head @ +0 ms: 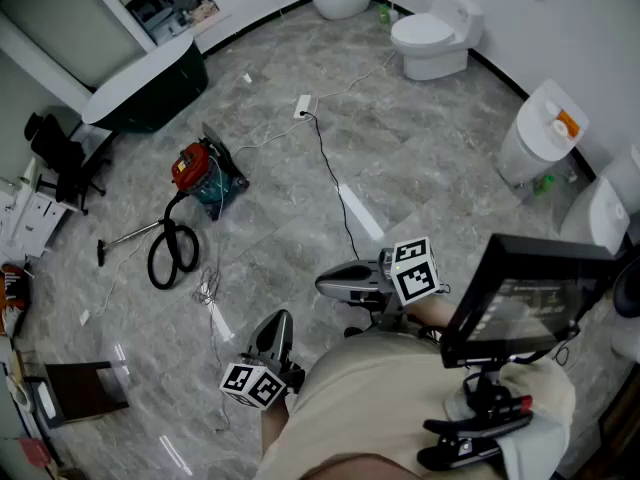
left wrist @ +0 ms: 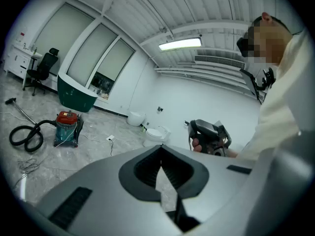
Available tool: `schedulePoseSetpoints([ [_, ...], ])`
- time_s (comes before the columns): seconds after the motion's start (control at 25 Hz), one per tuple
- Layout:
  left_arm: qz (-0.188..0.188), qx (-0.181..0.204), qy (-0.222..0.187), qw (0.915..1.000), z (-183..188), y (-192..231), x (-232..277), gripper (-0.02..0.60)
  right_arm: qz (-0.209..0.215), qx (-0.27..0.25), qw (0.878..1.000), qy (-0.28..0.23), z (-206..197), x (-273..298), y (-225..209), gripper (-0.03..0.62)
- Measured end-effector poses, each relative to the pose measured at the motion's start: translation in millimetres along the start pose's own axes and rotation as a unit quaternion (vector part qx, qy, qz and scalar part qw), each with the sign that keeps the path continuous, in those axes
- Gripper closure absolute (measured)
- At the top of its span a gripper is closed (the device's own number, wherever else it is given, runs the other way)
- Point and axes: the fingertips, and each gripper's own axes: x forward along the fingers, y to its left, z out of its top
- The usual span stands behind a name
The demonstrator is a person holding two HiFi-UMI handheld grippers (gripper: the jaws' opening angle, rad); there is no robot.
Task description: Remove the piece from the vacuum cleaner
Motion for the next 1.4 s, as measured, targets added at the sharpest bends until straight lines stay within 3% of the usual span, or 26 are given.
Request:
schedulePoseSetpoints([
  [0.2, -0.051, 0.026, 0.018, 0.9982, 20, -8, 37, 0.577, -0.034, -0.017, 0.999, -0.037, 18, -20, -4, 0.592],
  [0.32, -0.051, 0.040, 0.020, 0.9977, 35, -1, 42, 0.577, -0.043, -0.019, 0.998, -0.049, 29, -14, -12, 0.592],
  [0.6, -0.012, 0.045, 0.013, 0.9988, 47, 6, 56, 0.577, -0.013, 0.005, 0.998, -0.060, 62, -26, -28, 0.592],
  [1.0, 0.061, 0.047, -0.005, 0.9970, 51, -3, 105, 0.577, 0.049, 0.034, 0.998, -0.003, 98, -51, -54, 0.592],
  [1.2, 0.116, 0.048, 0.010, 0.9920, 48, -6, 130, 0.577, 0.073, 0.044, 0.996, 0.039, 106, -62, -61, 0.592],
  [1.4, 0.123, 0.060, 0.029, 0.9902, 46, -10, 145, 0.577, 0.070, 0.052, 0.995, 0.045, 108, -75, -71, 0.592],
])
